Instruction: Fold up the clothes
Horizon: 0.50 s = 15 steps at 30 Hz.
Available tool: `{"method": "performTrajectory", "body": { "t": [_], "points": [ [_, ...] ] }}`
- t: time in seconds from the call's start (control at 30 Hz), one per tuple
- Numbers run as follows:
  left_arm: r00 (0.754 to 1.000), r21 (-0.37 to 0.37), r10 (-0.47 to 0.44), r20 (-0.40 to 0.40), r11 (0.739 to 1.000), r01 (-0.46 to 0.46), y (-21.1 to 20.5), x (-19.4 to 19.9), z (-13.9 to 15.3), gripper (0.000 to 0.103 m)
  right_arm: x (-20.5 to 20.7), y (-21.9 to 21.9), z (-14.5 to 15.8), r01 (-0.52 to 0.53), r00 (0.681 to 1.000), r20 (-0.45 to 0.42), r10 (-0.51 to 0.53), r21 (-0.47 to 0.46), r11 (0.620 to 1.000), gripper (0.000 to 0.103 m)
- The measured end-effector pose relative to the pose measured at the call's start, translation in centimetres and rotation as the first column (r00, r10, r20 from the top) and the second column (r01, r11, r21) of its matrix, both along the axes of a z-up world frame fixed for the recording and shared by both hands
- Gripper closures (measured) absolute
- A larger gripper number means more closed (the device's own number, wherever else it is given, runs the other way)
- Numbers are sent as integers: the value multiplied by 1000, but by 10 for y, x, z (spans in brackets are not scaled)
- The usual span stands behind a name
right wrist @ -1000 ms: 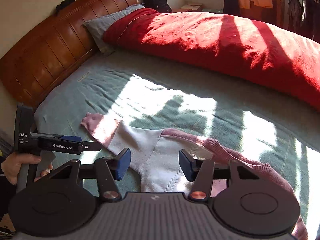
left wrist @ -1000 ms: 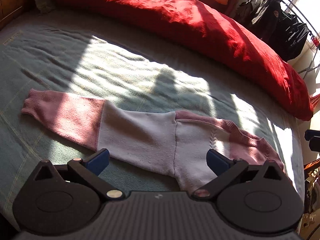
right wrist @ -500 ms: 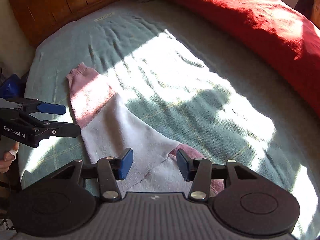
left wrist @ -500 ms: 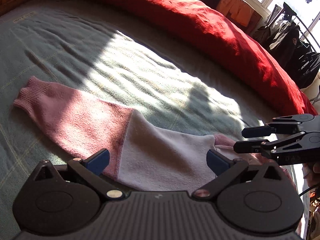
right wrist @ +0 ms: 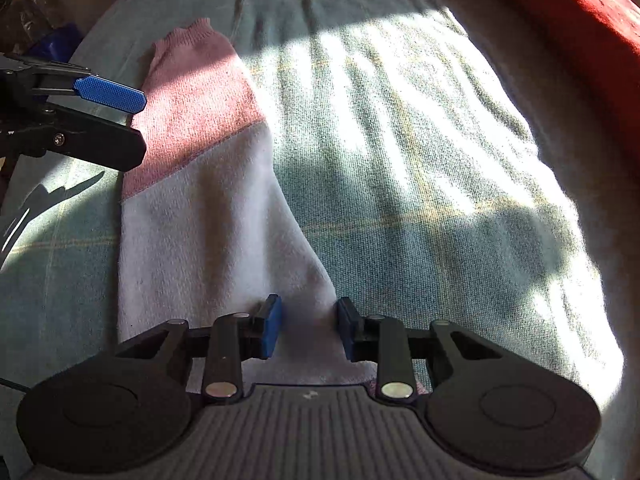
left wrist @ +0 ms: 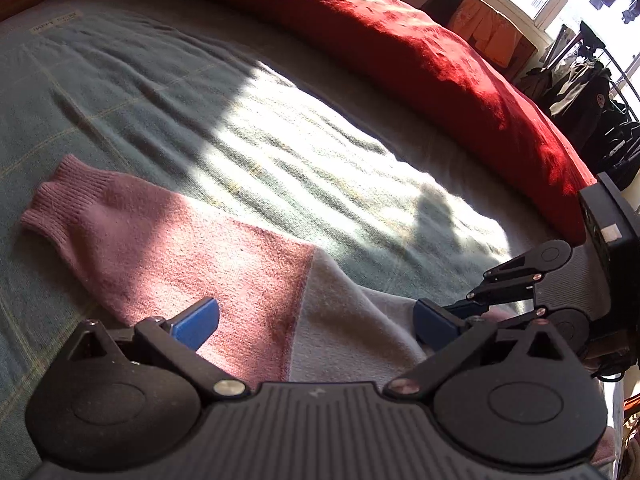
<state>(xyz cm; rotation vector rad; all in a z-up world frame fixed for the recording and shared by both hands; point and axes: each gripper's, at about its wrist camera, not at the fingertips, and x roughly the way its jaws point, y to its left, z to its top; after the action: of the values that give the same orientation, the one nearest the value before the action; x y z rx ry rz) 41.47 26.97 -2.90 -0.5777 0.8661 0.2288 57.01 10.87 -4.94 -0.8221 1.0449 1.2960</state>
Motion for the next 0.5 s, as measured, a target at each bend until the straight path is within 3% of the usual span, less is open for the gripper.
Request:
{"method": "performTrajectory", "body": {
  "t": [0.07,0.13,0.2,0.27,0.33,0.4,0.5],
  "points": [
    [1000,-12,6,-6,1000,-6,1,0,-4,1,-9,-1,6,-22,997,75,22,-7,1000,94],
    [1000,-16,7,-14,1000,-7,1,1,-8,1,-8,-1,11,31,993,112,-30,-7,999,94],
    [1000,-15,4,-16,1000,-4,2,2,-10,1,-3,-1,12,124,987,104,-123,-5,992,92],
    [1000,5,-18,-12,1000,18,5,6,-9,1,-5,-4,19,198,977,76,-200,31,980,84],
    [999,55,-34,-17,998,35,9,9,-11,1,-10,-8,28,263,963,32,-266,75,962,83],
    [998,126,-59,-37,990,63,16,14,-17,1,-15,-10,33,324,946,-11,-324,107,940,73],
    [995,254,-42,-85,965,63,40,17,-33,1,-26,-2,14,385,923,-46,-382,95,918,66]
  ]
}}
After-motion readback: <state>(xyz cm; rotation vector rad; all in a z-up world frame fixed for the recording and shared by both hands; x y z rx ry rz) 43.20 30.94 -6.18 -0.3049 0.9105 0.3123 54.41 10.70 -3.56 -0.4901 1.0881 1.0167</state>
